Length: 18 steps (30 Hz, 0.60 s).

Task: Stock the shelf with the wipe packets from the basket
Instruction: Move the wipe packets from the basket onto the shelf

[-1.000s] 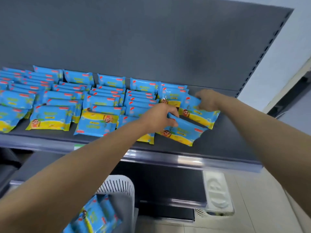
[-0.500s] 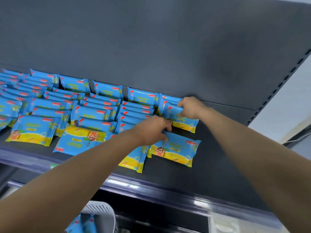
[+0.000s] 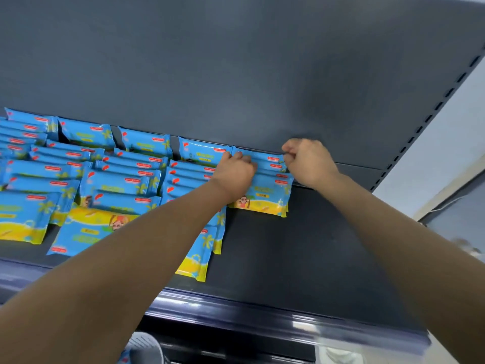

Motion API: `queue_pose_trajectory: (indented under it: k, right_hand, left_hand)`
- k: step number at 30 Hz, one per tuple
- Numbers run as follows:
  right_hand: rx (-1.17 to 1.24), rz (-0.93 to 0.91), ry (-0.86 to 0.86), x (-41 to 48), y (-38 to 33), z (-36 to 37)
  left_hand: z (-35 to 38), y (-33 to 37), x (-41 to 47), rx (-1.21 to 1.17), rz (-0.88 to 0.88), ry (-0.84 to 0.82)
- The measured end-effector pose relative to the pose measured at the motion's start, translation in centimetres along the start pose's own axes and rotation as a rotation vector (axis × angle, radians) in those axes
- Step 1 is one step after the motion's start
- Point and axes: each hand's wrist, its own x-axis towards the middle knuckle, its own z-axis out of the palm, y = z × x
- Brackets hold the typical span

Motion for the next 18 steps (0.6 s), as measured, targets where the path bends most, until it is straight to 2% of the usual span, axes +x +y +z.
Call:
queue_pose_trajectory:
  k: [4, 8, 18]
  right_hand:
    - [-0.085, -0.052, 0.041, -1.8, -1.1, -0.5]
    - [-0.166, -0.082, 0.106, -3.7, -3.6, -1.0]
    - [-0.189, -0.154, 0.287, -9.8, -16.4, -4.9]
  left_hand:
    - [0.1, 0.1, -1.6, 0.019, -0.009, 0.106]
    - [-1.9, -1.0, -5.0, -0.071, -0.006, 0.253]
    - [-10.7, -8.0, -18.7, -0.105, -0.058, 0.625]
